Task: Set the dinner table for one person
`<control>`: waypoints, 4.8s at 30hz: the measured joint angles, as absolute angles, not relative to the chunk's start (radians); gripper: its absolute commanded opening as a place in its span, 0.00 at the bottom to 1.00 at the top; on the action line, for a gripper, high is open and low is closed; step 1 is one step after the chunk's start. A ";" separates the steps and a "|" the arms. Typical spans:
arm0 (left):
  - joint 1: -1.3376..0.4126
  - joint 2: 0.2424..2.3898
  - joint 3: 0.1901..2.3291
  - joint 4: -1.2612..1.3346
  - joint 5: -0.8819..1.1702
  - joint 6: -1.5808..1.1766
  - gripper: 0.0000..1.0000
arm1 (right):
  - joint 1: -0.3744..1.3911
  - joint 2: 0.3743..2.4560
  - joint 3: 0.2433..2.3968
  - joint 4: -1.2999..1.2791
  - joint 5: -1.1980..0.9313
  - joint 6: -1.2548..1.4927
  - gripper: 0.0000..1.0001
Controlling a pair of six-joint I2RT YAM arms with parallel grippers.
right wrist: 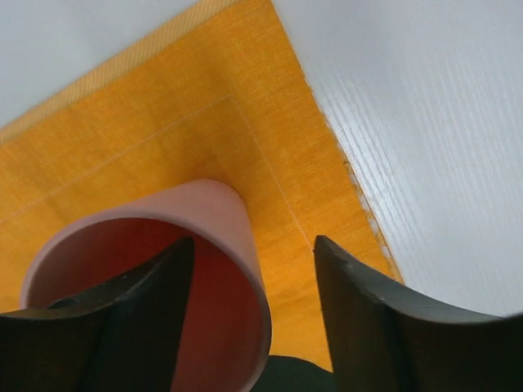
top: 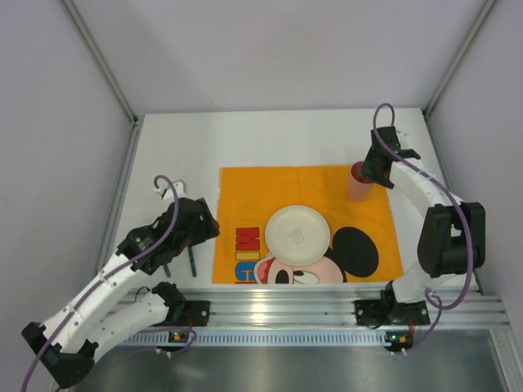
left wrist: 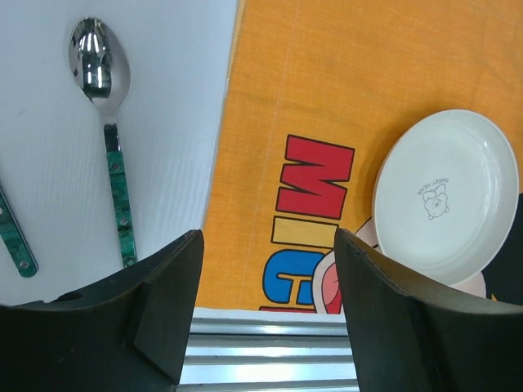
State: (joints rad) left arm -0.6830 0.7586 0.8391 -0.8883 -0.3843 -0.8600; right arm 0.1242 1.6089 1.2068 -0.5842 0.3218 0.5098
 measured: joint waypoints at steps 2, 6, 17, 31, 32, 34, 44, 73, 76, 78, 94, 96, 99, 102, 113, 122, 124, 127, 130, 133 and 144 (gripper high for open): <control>-0.682 0.781 0.839 -0.906 -0.393 -0.890 0.71 | 0.124 1.588 1.174 -0.582 0.311 0.502 0.81; -0.673 0.868 0.839 -0.936 -0.408 -0.940 0.74 | 0.124 1.527 1.118 -0.575 0.284 0.493 0.96; -0.105 1.093 0.752 -0.899 -0.156 -0.837 0.77 | 0.195 1.113 1.163 -0.675 0.242 0.495 1.00; -0.040 1.441 0.748 -0.727 0.005 -0.715 0.52 | 0.200 0.855 1.172 -0.922 0.270 0.480 1.00; -0.039 1.443 0.748 -0.727 -0.001 -0.707 0.47 | 0.200 0.855 1.172 -0.930 0.271 0.479 1.00; -0.035 1.446 0.747 -0.727 -0.011 -0.699 0.19 | 0.200 0.856 1.172 -0.941 0.272 0.479 1.00; -0.032 1.504 0.858 -0.752 -0.013 -0.599 0.00 | 0.209 0.907 1.172 -0.900 0.041 0.430 1.00; -0.289 1.356 1.219 -0.559 0.506 -0.800 0.00 | 0.838 1.576 1.328 -0.400 -0.345 0.534 0.36; -0.291 1.342 1.195 -0.520 0.532 -0.810 0.00 | 0.849 1.605 1.342 -0.389 -0.333 0.530 0.00; -0.291 1.333 1.180 -0.501 0.531 -0.807 0.00 | 0.854 1.613 1.344 -0.387 -0.315 0.534 0.00; -0.290 1.169 1.073 -0.485 0.584 -0.707 0.95 | 0.728 1.286 0.919 -0.459 -0.134 0.537 0.00; -0.282 1.127 1.033 -0.510 0.556 -0.682 0.95 | 0.675 1.198 0.834 -0.503 -0.116 0.539 0.00; -0.262 1.095 0.981 -0.557 0.522 -0.650 0.94 | 0.601 1.070 0.746 -0.569 -0.096 0.535 0.00; -0.251 1.100 0.951 -0.588 0.497 -0.624 0.93 | 0.548 1.002 0.699 -0.607 -0.082 0.525 0.00; -0.247 1.118 0.942 -0.638 0.433 -0.589 0.93 | 0.527 1.024 0.645 -0.673 -0.057 0.551 0.00; -0.189 1.131 0.943 -0.689 0.357 -0.573 0.92 | 0.527 1.182 0.641 -0.692 -0.039 0.588 0.25; -0.174 1.132 0.943 -0.695 0.348 -0.570 0.92 | 0.527 1.187 0.641 -0.702 -0.028 0.598 0.28; -0.157 1.140 0.944 -0.711 0.326 -0.565 0.93 | 0.527 1.187 0.641 -0.731 0.005 0.616 0.39; -0.143 1.156 0.953 -0.742 0.266 -0.561 0.94 | 0.527 1.187 0.653 -0.783 0.030 0.631 0.54; -0.105 1.186 0.986 -0.799 0.143 -0.561 0.95 | 0.530 1.187 0.702 -0.849 0.049 0.633 0.65; 0.356 1.332 0.954 -0.892 -0.112 -0.575 0.94 | 0.550 1.201 0.970 -0.920 0.058 0.603 0.73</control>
State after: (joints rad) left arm 0.3565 1.3319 0.9539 -0.8925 -0.1116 -0.5747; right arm 0.5499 1.2011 0.9699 -0.9203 0.0582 0.6029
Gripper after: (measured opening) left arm 0.940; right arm 0.730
